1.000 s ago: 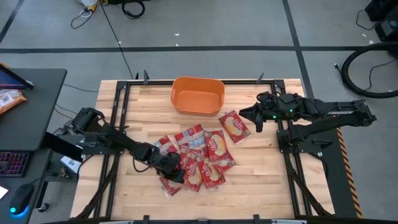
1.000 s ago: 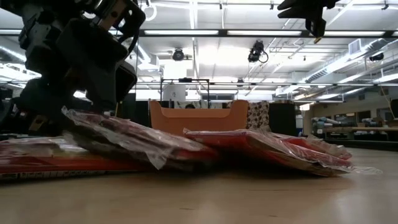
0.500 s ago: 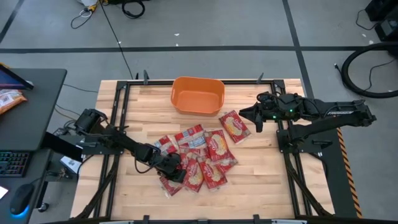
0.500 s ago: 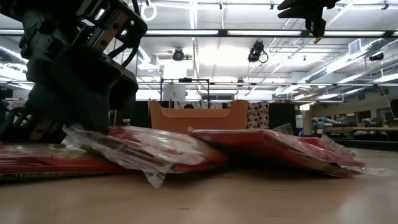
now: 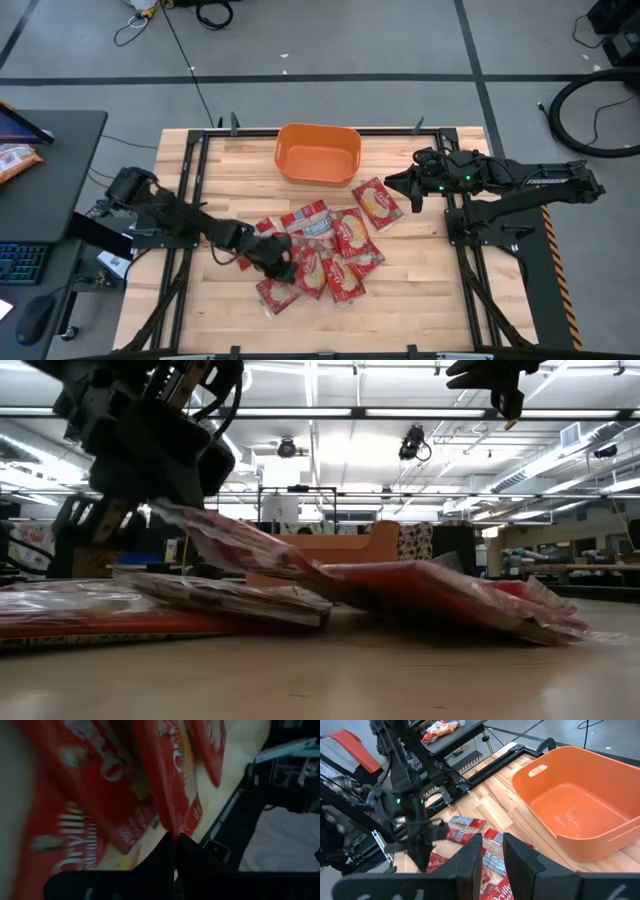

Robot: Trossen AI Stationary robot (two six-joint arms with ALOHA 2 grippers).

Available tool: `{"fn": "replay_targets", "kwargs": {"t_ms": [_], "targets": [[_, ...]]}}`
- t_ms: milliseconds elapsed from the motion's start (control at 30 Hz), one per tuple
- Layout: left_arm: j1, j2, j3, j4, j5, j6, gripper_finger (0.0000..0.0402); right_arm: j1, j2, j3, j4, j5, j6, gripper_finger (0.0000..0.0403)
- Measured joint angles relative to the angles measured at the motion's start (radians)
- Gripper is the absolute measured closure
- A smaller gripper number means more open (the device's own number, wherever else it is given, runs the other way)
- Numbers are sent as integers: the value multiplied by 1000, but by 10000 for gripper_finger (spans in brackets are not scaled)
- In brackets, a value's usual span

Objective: Sort popcorn bags into baskets
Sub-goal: Put the popcorn bag into the orange bin

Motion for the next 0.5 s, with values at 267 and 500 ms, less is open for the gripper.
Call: {"fn": "replay_targets", "kwargs": {"t_ms": [267,500], "targets": [[80,-204,0,-200,-1,110,393,0,0,0,3,6,-14,321],[122,-328,0,-238,0,178,393,0,0,0,3,10,-26,321]]}}
